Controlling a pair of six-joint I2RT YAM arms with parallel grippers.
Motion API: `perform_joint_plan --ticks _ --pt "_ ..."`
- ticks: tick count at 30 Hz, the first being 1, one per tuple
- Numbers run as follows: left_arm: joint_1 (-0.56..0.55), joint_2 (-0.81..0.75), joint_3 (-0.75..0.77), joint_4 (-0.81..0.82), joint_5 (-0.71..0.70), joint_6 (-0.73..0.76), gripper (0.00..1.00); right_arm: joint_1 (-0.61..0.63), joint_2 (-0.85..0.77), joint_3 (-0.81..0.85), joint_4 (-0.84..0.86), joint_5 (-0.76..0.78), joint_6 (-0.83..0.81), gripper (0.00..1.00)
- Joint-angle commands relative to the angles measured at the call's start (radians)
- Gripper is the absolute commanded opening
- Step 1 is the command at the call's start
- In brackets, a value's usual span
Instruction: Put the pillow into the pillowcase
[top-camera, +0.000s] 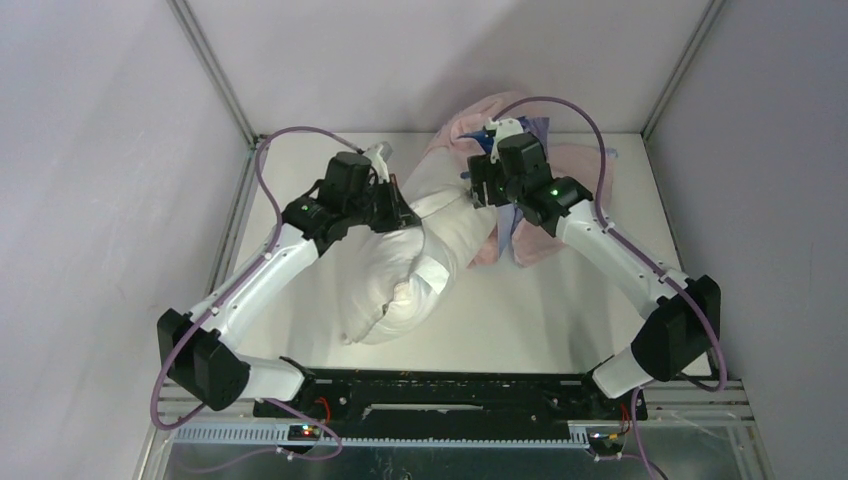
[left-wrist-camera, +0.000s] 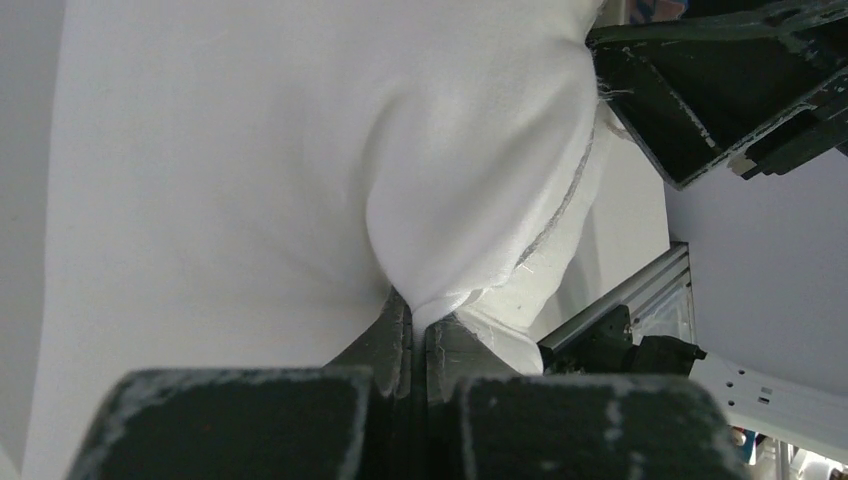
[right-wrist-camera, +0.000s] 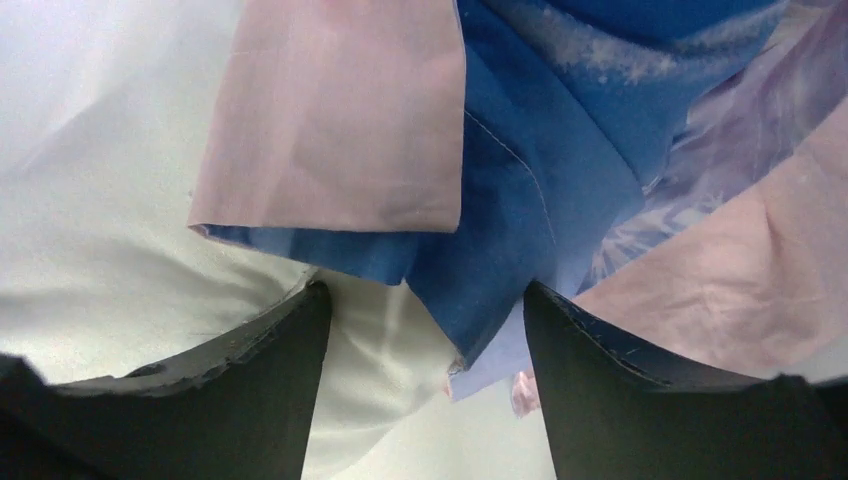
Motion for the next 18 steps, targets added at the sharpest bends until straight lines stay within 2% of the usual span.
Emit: perform_joint_plan --ticks 1,5,9,10,12,13,15,18 --pt "0.037 -0.032 -0.025 0.036 -0.015 -0.011 0.00 -0.009 0.027 0.019 0.095 0.114 -0.033 0.69" --pt "0.056 -0.035 -0.034 0.035 -0.016 -0.014 0.00 -0.015 0.062 0.044 0.112 0.199 -0.015 0.54" --pt "0.079 -0.038 -0.042 0.034 -0.010 -0.015 0.00 -0.035 0.067 0.068 0.109 0.202 0.013 0.38" --pt "0.085 -0.038 -0.046 0.037 -0.007 -0.017 0.00 -0.036 0.072 0.079 0.102 0.196 0.014 0.31" --pt "0.100 -0.034 -0.052 0.050 0.007 -0.026 0.00 -0.033 0.087 0.135 0.042 0.192 0.024 0.04" --pt "0.106 -0.029 -0.054 0.058 0.013 -0.034 0.00 -0.021 0.092 0.181 -0.006 0.190 0.033 0.00" --pt "0.117 -0.017 -0.050 0.081 0.020 -0.057 0.00 0.034 0.080 0.291 -0.095 0.146 0.037 0.00" --pt "0.121 0.018 -0.025 0.118 0.040 -0.122 0.00 0.177 0.097 0.548 -0.303 0.049 0.067 0.00"
